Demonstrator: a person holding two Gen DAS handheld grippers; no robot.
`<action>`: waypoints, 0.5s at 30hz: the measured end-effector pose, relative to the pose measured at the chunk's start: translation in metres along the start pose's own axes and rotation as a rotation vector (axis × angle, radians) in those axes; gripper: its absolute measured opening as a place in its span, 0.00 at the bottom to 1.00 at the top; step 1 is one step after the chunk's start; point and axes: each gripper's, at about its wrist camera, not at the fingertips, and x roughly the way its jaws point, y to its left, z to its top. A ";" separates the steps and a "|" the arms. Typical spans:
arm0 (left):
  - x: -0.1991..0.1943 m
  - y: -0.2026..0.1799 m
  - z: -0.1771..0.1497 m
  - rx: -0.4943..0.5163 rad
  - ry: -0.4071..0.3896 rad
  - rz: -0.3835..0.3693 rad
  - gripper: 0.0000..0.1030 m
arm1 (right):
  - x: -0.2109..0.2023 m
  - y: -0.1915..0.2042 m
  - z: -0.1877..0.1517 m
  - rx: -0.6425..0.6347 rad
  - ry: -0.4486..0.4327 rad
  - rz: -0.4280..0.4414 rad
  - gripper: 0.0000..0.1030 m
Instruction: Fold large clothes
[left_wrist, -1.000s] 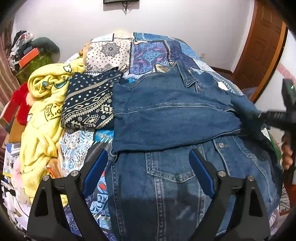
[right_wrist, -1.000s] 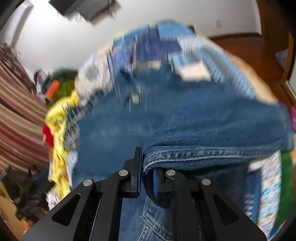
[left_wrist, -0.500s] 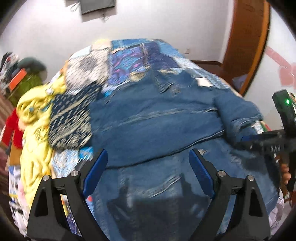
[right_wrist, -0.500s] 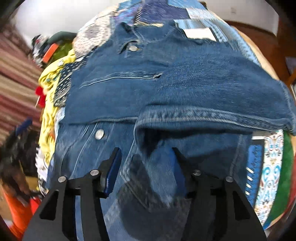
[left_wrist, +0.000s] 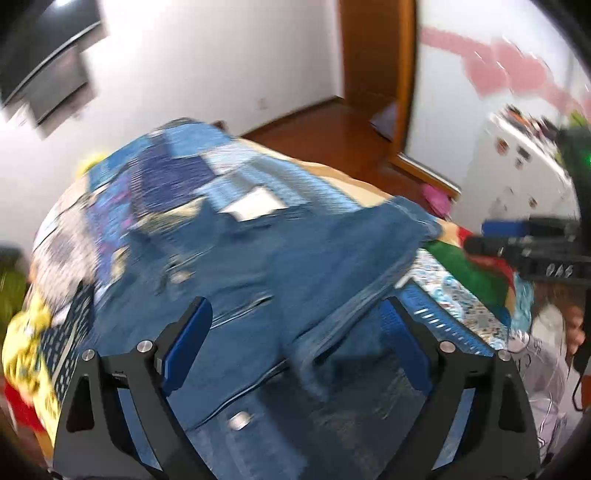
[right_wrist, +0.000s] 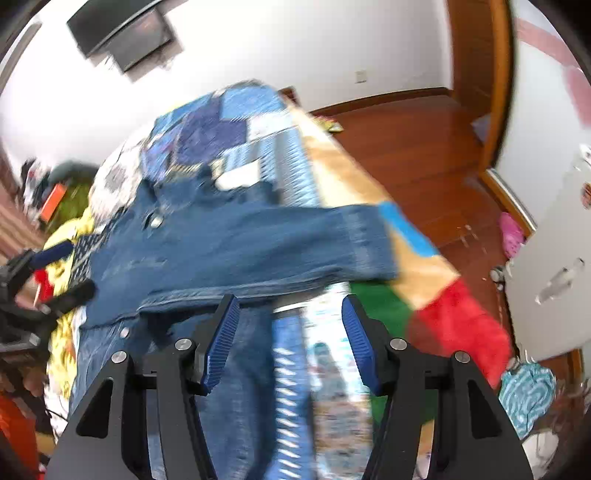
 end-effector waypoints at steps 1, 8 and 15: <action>0.008 -0.009 0.004 0.024 0.014 -0.013 0.90 | -0.002 -0.004 0.000 0.010 -0.007 -0.010 0.53; 0.074 -0.080 0.024 0.189 0.050 -0.021 0.89 | -0.011 -0.050 -0.010 0.123 -0.024 -0.052 0.53; 0.136 -0.112 0.022 0.290 0.139 -0.057 0.66 | 0.000 -0.077 -0.029 0.215 0.023 -0.038 0.53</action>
